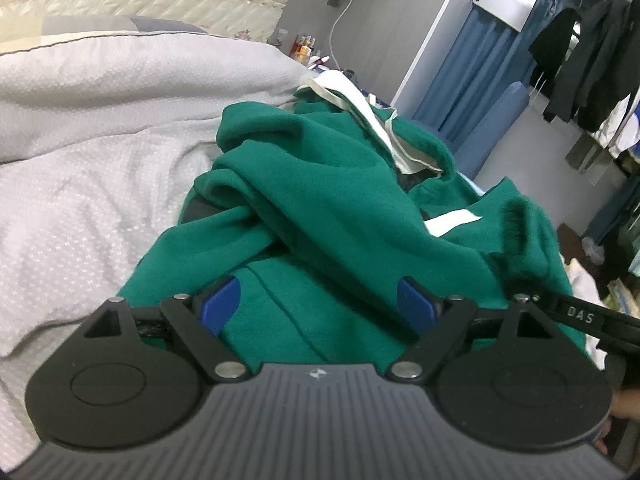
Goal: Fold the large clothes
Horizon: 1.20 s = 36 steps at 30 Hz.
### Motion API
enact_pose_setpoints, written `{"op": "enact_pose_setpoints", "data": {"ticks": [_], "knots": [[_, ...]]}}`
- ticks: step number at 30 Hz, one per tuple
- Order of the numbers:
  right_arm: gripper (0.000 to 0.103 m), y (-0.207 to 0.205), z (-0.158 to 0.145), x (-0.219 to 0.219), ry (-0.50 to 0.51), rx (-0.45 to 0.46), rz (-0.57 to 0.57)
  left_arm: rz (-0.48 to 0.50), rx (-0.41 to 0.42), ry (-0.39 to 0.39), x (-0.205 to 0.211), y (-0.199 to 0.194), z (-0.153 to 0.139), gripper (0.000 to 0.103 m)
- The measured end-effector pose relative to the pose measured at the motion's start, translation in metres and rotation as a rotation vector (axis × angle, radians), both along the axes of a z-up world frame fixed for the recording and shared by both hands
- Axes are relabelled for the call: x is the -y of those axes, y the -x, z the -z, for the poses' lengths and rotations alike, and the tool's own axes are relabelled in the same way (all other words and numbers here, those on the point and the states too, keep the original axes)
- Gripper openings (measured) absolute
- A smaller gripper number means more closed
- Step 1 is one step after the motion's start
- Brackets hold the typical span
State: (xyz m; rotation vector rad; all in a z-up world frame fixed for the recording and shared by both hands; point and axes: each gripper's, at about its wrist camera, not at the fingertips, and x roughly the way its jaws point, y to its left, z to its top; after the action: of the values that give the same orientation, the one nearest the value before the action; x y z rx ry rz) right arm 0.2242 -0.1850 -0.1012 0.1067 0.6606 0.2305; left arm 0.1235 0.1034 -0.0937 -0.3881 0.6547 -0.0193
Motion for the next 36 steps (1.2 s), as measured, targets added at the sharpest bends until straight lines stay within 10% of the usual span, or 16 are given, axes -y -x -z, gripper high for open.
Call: {"op": "enact_pose_setpoints", "data": {"ticks": [9,15,27,36], "knots": [[0.044,0.009,0.012,0.063,-0.197,-0.145,0.333,0.017,0.002,-0.012,0.004,-0.001,0.005,0.088],[0.055,0.021,0.0,0.088,-0.248,-0.078,0.45,0.019,0.012,0.013,0.0,-0.001,0.008,0.088],[0.055,0.021,-0.035,0.068,-0.079,0.145,0.343,0.084,0.092,-0.005,0.01,-0.008,0.001,0.088],[0.053,-0.01,-0.003,0.028,-0.065,-0.03,0.113,0.127,0.12,-0.04,0.018,-0.018,0.003,0.087]]}}
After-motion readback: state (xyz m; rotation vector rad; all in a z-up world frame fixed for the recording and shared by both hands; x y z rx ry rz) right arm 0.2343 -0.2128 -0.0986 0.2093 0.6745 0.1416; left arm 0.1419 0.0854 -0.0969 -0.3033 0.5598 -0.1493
